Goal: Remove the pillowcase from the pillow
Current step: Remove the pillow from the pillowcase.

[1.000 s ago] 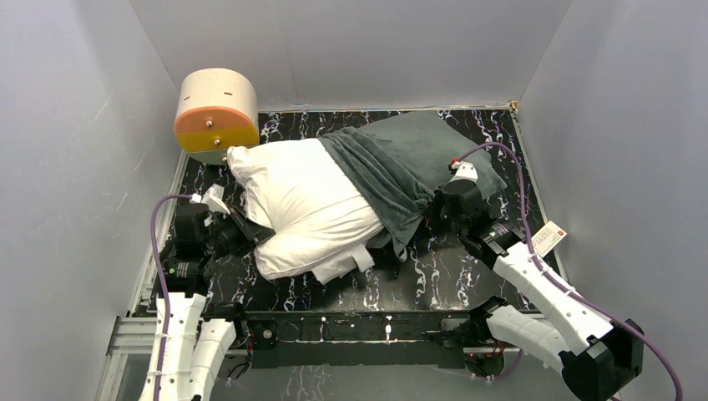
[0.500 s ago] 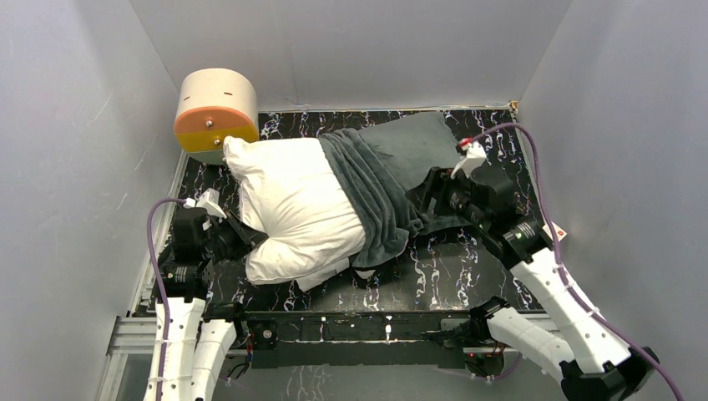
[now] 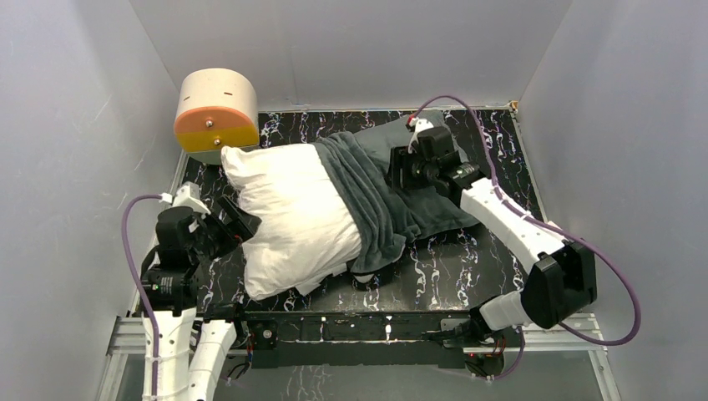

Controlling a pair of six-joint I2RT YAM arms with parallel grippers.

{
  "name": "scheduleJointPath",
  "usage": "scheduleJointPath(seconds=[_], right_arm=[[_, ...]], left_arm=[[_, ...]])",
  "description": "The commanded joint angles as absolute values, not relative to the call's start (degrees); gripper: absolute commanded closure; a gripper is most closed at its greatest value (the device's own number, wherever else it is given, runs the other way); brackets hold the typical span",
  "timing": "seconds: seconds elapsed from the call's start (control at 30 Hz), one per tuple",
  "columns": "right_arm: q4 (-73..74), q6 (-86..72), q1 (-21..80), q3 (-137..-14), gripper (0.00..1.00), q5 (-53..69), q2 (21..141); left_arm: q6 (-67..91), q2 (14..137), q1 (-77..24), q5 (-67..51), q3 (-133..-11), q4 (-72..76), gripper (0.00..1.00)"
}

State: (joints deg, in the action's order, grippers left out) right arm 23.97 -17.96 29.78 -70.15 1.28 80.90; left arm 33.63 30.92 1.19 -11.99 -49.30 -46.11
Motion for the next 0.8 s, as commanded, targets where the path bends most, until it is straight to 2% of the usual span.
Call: scheduleJointPath(seconds=[0.0, 0.1, 0.2, 0.43, 0.57, 0.63, 0.7, 0.77], right_arm=[[26.6, -20.0, 33.7, -57.5, 0.36, 5.3, 76.3], [23.7, -24.3, 37.2, -46.0, 0.44, 6.2, 68.7], [21.5, -28.7, 40.7, -39.3, 0.47, 9.8, 63.2], [20.2, -34.0, 46.2, -34.6, 0.49, 9.3, 58.6], [20.8, -34.5, 47.4, -36.3, 0.48, 7.9, 58.6], [21.3, -34.5, 47.6, -37.1, 0.48, 7.2, 58.5], [21.8, -34.7, 47.7, -37.4, 0.48, 6.3, 58.3], [22.5, -34.5, 47.8, -37.9, 0.47, 5.3, 58.0]], left_arm=[[30.2, 31.1, 1.6, -7.0, -56.2, -46.7, 0.08], [28.2, 33.1, 1.6, -10.6, -57.8, -42.3, 0.03], [26.9, 38.3, 1.6, -18.1, -59.2, -35.8, 0.02], [21.9, 61.1, 1.0, -32.9, -71.1, -29.4, 0.02], [16.0, 72.4, -1.3, -29.9, -81.7, -30.6, 0.02], [15.5, 78.8, -3.2, -23.3, -85.9, -36.7, 0.02], [15.6, 82.8, -6.2, -14.7, -86.9, -40.4, 0.02], [14.9, 83.9, -9.3, -12.4, -83.7, -40.5, 0.02]])
